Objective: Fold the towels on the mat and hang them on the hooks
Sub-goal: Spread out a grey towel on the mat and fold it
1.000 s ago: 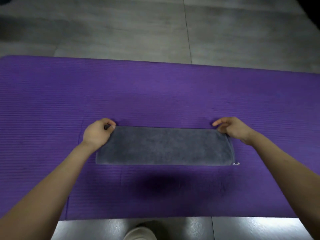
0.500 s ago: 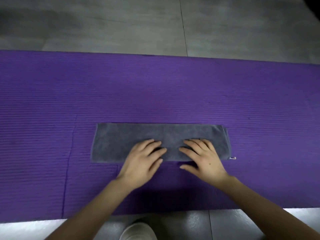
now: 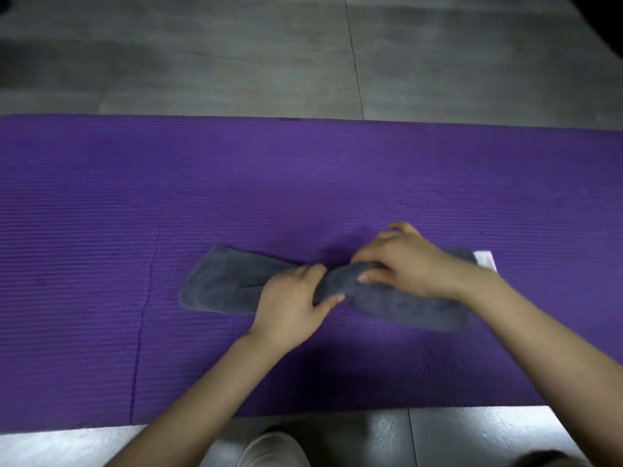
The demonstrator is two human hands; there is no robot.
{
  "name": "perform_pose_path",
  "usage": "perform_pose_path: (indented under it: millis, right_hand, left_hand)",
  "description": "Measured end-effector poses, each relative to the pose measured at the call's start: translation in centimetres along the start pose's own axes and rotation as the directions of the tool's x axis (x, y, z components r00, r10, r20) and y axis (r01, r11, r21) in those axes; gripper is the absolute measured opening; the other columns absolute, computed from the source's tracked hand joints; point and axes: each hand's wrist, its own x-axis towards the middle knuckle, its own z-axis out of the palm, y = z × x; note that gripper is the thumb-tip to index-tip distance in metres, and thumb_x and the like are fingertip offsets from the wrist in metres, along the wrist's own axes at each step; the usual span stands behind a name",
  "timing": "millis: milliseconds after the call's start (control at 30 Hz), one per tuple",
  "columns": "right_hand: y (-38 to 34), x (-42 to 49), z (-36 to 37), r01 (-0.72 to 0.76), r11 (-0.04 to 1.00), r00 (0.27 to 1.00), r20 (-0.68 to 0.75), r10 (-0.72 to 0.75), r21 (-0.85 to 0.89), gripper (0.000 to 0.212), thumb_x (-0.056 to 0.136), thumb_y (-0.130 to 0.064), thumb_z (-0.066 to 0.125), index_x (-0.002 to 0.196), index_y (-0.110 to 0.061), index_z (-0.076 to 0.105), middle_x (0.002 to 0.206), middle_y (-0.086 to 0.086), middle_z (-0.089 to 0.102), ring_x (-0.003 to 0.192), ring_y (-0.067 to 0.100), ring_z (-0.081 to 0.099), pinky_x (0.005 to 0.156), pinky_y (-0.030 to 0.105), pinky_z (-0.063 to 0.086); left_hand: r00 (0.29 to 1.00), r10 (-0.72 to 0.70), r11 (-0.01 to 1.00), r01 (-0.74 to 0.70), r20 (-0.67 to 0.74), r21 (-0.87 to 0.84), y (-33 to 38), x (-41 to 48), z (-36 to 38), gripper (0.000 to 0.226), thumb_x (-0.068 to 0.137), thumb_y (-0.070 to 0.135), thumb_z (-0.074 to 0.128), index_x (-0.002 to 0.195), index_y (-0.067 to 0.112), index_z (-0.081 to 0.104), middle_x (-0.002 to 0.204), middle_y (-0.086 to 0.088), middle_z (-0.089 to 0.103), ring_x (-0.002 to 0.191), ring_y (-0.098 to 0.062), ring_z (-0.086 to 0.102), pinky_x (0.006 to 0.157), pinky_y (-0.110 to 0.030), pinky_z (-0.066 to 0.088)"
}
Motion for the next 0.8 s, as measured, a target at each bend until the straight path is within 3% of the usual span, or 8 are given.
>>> perform_pose_path:
  millis: [67, 167, 267, 333, 467, 533, 600, 800]
  right_hand:
    - [0.6, 0.8, -2.7, -0.079, 0.993, 0.99, 0.122, 0.069, 0.083, 0.035, 0.091, -0.048, 0.05, 0.122, -0.035, 0.056, 0.123, -0.012, 0.06, 0.121, 0.012, 0.047, 0.112, 0.041, 0.01]
    - [1.1, 1.0, -4.3, -0.242, 0.961, 0.946, -0.187, 0.264, 0.134, 0.041, 0.086, -0.062, 0.045, 0.11, -0.033, 0.062, 0.111, -0.008, 0.065, 0.112, 0.018, 0.053, 0.109, 0.043, 0.016]
    - [0.1, -0.7, -3.0, -0.393, 0.858, 0.691, -0.51, 0.512, 0.33, 0.046, 0.087, -0.062, 0.038, 0.1, -0.026, 0.064, 0.087, -0.002, 0.069, 0.092, 0.027, 0.062, 0.087, 0.036, 0.037]
    - [-1.0, -1.4, -0.8, -0.426, 0.721, 0.613, -0.412, 0.675, 0.547, 0.04, 0.091, -0.056, 0.043, 0.104, -0.024, 0.062, 0.077, 0.001, 0.068, 0.086, 0.03, 0.063, 0.077, 0.036, 0.043]
    - [-3.9, -0.7, 2.8, -0.2, 0.258, 0.736, -0.029, 0.676, 0.945, 0.052, 0.087, -0.054, 0.046, 0.13, -0.025, 0.049, 0.106, -0.008, 0.062, 0.105, 0.008, 0.059, 0.083, 0.016, 0.044]
    - [-5.2, 0.0, 3.3, -0.039, 0.0, 0.81, 0.031, 0.586, 0.999, 0.053, 0.085, -0.052, 0.05, 0.132, -0.028, 0.047, 0.12, -0.017, 0.057, 0.107, -0.009, 0.054, 0.083, 0.003, 0.041]
    - [-5.7, 0.7, 3.5, 0.043, -0.128, 0.819, 0.038, 0.572, 0.991, 0.058, 0.078, -0.054, 0.054, 0.13, -0.027, 0.05, 0.124, -0.014, 0.06, 0.111, -0.008, 0.054, 0.095, 0.013, 0.042]
    - [-6.0, 1.5, 0.8, 0.261, -0.131, 0.71, -0.098, 0.698, 0.956, 0.066, 0.085, -0.011, 0.067, 0.14, -0.026, 0.034, 0.087, 0.004, 0.066, 0.077, -0.001, 0.066, 0.066, 0.01, 0.049]
  left_hand:
    - [0.986, -0.111, 0.974, 0.133, 0.126, -0.184, -0.1, 1.4, -2.1, 0.047, 0.072, 0.065, 0.045, 0.072, 0.019, 0.053, 0.062, 0.003, 0.057, 0.063, -0.017, 0.055, 0.057, -0.034, 0.038]
    - [0.939, -0.195, 0.766, 0.326, 0.284, -0.554, -0.3, 3.6, -5.0, 0.047, 0.071, 0.059, 0.06, 0.067, 0.012, 0.056, 0.06, 0.007, 0.051, 0.058, -0.009, 0.048, 0.058, -0.035, 0.037]
    - [0.888, -0.335, 0.473, 0.449, 0.316, -0.758, 0.1, 4.7, -6.4, 0.025, 0.083, 0.033, 0.067, 0.074, 0.01, 0.064, 0.07, 0.001, 0.062, 0.068, -0.011, 0.057, 0.065, -0.03, 0.043]
    - [0.856, -0.413, 0.337, 0.462, 0.312, -0.82, 0.5, 5.1, -6.7, 0.027, 0.085, 0.031, 0.065, 0.083, 0.005, 0.066, 0.08, -0.007, 0.067, 0.077, -0.018, 0.062, 0.072, -0.034, 0.046]
    - [0.788, -0.506, 0.143, 0.478, 0.351, -0.867, 1.1, 5.0, -6.9, 0.025, 0.087, 0.03, 0.062, 0.094, 0.006, 0.067, 0.091, -0.01, 0.072, 0.085, -0.021, 0.069, 0.077, -0.032, 0.054]
    - [0.773, -0.517, 0.105, 0.484, 0.368, -0.869, 1.3, 4.7, -6.8, 0.031, 0.087, 0.032, 0.063, 0.103, 0.006, 0.066, 0.098, -0.01, 0.072, 0.093, -0.022, 0.069, 0.084, -0.035, 0.053]
    - [0.765, -0.525, 0.087, 0.484, 0.373, -0.871, 1.3, 4.4, -6.8, 0.034, 0.087, 0.033, 0.062, 0.107, 0.006, 0.065, 0.101, -0.009, 0.072, 0.096, -0.022, 0.068, 0.086, -0.036, 0.052]
    - [0.817, -0.493, 0.211, 0.445, 0.298, -0.87, 0.6, 3.1, -8.1, 0.027, 0.088, 0.022, 0.061, 0.109, 0.005, 0.063, 0.098, -0.005, 0.072, 0.092, -0.017, 0.069, 0.065, -0.018, 0.052]
